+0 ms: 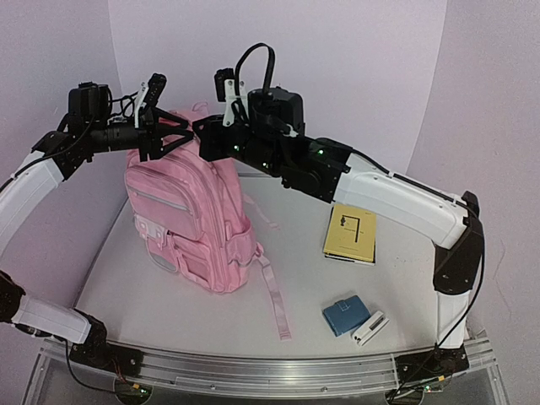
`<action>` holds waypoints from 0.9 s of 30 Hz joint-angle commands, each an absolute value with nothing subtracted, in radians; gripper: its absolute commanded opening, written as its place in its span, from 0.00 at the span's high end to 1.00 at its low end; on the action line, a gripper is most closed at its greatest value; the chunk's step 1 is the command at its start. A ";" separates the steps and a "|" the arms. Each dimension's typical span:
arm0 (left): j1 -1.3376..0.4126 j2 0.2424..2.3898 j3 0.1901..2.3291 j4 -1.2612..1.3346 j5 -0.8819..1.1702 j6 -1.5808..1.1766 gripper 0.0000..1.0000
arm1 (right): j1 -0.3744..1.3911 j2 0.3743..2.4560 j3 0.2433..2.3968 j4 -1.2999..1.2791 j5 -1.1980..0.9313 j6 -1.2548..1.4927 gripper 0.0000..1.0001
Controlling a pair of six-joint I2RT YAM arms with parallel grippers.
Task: Pack the student bag
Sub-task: Zip the student bag at the center of the board.
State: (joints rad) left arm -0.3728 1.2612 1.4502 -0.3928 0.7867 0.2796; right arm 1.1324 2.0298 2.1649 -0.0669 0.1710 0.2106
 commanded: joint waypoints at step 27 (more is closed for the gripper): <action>-0.451 1.239 1.346 -0.149 0.596 0.203 1.00 | 1.131 1.887 2.084 0.012 0.209 0.177 0.76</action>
State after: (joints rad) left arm -0.4520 1.2783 1.3707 -0.2396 0.7207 0.2765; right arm 1.1223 2.0117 2.1375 -0.0660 0.2039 0.2030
